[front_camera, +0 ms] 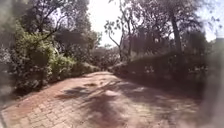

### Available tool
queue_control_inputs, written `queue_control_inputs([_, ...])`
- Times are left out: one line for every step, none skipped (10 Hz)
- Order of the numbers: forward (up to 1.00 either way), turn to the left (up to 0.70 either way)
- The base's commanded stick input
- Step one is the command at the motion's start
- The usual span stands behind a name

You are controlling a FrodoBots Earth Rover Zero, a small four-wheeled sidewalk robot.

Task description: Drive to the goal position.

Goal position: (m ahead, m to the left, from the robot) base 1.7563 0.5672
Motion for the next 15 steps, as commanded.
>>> queue_control_inputs([0.30, 0.00])
queue_control_inputs([0.30, 0.00])
queue_control_inputs([0.30, 0.00])
queue_control_inputs([0.30, 0.00])
queue_control_inputs([0.30, 0.00])
queue_control_inputs([0.30, 0.00])
queue_control_inputs([0.30, 0.00])
queue_control_inputs([0.30, 0.00])
queue_control_inputs([0.30, 0.00])
queue_control_inputs([0.30, 0.00])
queue_control_inputs([0.30, 0.00])
queue_control_inputs([0.30, 0.00])
queue_control_inputs([0.30, 0.00])
queue_control_inputs([0.30, 0.00])
queue_control_inputs([0.30, 0.00])
